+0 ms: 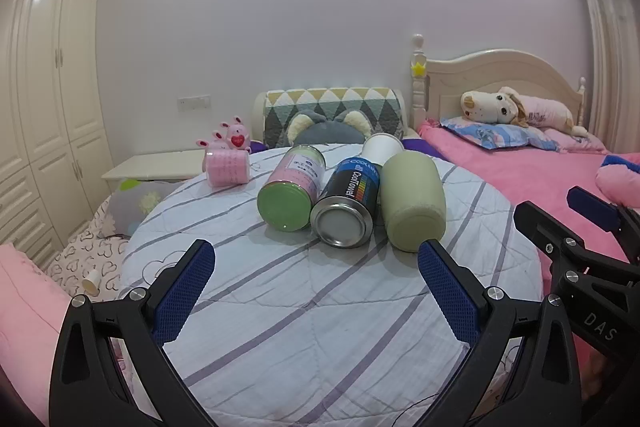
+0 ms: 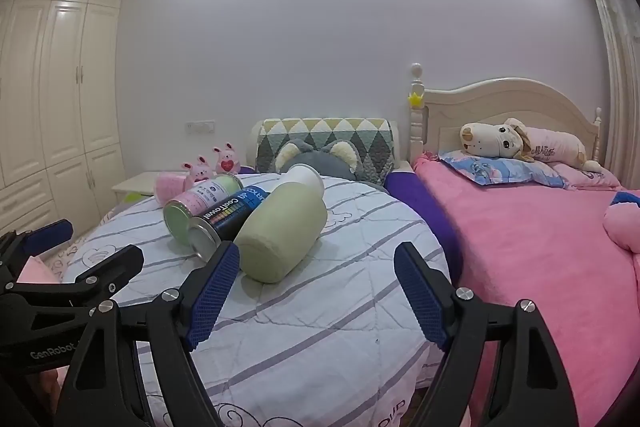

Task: Flip cup upright

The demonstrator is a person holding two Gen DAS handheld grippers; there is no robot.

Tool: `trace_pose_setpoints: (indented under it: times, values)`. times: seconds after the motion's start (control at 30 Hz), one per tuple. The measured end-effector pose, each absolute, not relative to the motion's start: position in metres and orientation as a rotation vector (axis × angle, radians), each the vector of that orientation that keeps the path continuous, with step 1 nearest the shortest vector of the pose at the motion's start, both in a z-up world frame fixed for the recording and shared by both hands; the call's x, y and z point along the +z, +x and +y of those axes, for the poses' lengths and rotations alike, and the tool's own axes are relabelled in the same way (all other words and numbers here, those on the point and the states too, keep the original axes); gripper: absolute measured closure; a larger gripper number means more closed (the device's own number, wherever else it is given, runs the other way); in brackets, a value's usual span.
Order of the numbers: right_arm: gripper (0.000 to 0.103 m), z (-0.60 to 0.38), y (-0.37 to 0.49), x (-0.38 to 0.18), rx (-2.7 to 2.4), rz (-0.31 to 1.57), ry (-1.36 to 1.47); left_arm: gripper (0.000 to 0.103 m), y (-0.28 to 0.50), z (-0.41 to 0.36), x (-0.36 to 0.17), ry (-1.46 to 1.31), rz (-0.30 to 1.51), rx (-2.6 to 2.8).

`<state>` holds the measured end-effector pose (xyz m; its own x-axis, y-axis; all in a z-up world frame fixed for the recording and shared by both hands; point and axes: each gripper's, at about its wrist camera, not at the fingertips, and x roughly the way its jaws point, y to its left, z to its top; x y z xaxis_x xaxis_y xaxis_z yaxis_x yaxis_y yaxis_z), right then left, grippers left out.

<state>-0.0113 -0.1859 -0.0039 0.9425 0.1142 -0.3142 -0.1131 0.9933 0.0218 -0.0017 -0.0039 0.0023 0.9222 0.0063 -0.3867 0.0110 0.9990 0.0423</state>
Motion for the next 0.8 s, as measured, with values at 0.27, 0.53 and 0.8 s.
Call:
trace_pose_setpoints:
  times: [0.27, 0.53, 0.8]
  values:
    - [0.022, -0.1856, -0.0105, -0.0068, 0.115, 0.330, -0.003, 0.000, -0.0037, -0.0028, 0.0040, 0.045, 0.397, -0.001]
    - [0.022, -0.1834, -0.0098, -0.0065, 0.119, 0.341, -0.008, 0.000, -0.0024, -0.0024, 0.0026, 0.052, 0.403, 0.003]
    - [0.022, -0.1832, -0.0091, -0.0071, 0.119, 0.346, -0.007, 0.000, 0.0001, -0.0004, -0.0011, 0.046, 0.410, 0.000]
